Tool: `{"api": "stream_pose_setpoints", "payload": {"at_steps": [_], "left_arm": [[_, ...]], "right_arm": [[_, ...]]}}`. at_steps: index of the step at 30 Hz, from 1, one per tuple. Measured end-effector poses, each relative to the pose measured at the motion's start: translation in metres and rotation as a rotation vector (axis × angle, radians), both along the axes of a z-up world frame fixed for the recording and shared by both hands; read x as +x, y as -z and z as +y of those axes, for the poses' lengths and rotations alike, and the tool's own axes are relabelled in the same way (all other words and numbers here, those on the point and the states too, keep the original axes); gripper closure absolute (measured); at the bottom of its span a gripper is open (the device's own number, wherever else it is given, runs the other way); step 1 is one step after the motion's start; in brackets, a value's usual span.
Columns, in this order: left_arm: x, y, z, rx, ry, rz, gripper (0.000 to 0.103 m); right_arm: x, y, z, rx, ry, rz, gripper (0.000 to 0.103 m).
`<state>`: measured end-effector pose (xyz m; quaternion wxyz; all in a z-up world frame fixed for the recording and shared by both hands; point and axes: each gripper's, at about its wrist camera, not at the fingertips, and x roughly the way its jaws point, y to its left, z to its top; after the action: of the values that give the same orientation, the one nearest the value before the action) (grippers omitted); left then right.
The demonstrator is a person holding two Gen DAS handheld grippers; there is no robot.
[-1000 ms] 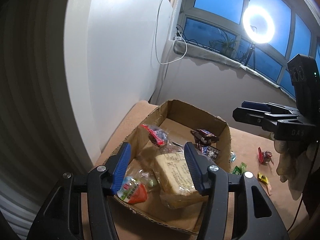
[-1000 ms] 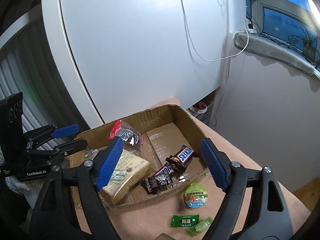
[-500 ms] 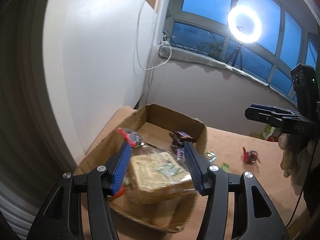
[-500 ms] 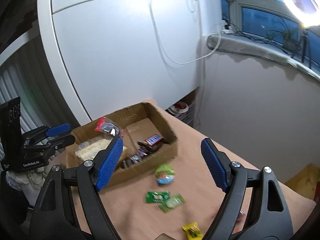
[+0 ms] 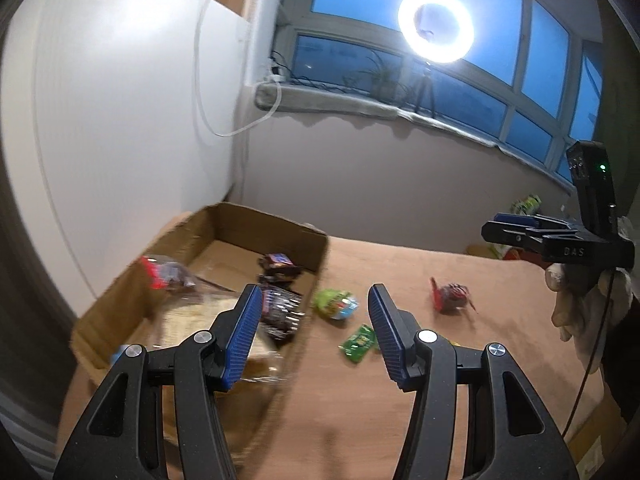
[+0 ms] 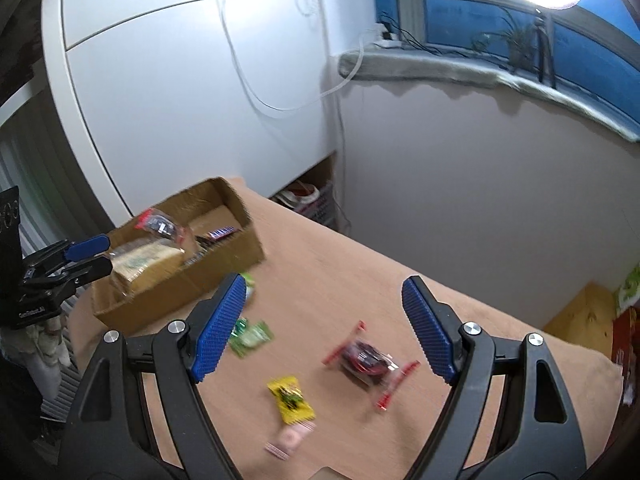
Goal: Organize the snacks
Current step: 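Grasp the red-wrapped chocolate pastry with the right gripper while the left grasps a green candy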
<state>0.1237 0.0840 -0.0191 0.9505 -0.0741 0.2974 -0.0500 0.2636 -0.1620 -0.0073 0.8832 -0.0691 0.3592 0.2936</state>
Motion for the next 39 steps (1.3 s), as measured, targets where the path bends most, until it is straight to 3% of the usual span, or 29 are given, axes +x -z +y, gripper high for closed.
{"api": "stream_pose_setpoints", "payload": {"at_steps": [7, 21, 32, 39], "left_arm": [[0.012, 0.012, -0.031, 0.013, 0.068, 0.037, 0.055], [0.043, 0.051, -0.083, 0.046, 0.192, 0.155, 0.073], [0.069, 0.083, -0.104, 0.158, 0.219, 0.236, 0.074], [0.076, 0.096, -0.105, 0.189, 0.221, 0.274, 0.074]], "right_arm": [[0.006, 0.02, -0.024, -0.023, -0.002, 0.039, 0.02], [0.009, 0.066, -0.015, -0.17, -0.157, 0.077, 0.02], [0.023, 0.091, -0.009, -0.214, -0.222, 0.116, 0.02], [0.028, 0.099, -0.007, -0.216, -0.242, 0.13, 0.027]]}}
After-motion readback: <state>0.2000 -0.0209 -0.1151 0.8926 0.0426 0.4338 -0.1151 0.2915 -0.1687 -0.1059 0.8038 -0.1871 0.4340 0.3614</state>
